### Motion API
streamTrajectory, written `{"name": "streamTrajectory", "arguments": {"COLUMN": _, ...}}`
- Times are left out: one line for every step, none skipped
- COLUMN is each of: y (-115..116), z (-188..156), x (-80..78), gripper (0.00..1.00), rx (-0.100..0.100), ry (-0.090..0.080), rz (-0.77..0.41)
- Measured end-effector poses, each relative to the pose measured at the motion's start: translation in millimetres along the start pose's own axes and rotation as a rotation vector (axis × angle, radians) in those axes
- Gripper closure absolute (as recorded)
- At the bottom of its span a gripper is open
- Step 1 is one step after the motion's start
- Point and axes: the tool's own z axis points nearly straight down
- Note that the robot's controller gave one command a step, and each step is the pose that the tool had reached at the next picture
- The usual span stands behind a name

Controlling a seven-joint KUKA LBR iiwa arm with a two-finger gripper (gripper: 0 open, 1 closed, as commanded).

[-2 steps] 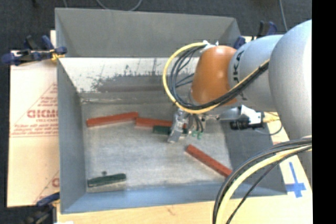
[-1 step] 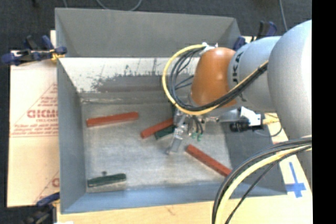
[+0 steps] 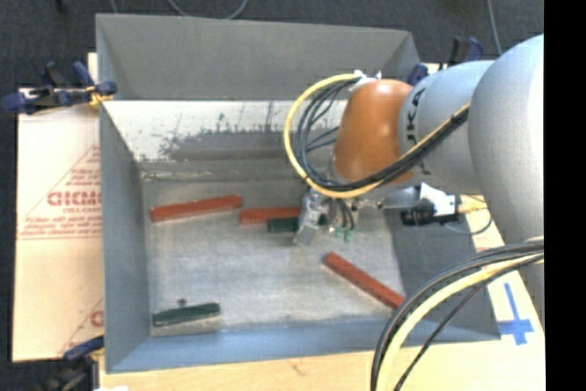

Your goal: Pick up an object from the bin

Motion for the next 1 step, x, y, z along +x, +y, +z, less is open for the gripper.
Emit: {"name": "streamTrajectory", "arguments": {"y": -0.8, "z": 4.0, "x": 3.9, "gripper": 0.0, "rx": 0.004, "ry": 0.013, "rz": -0.001}}
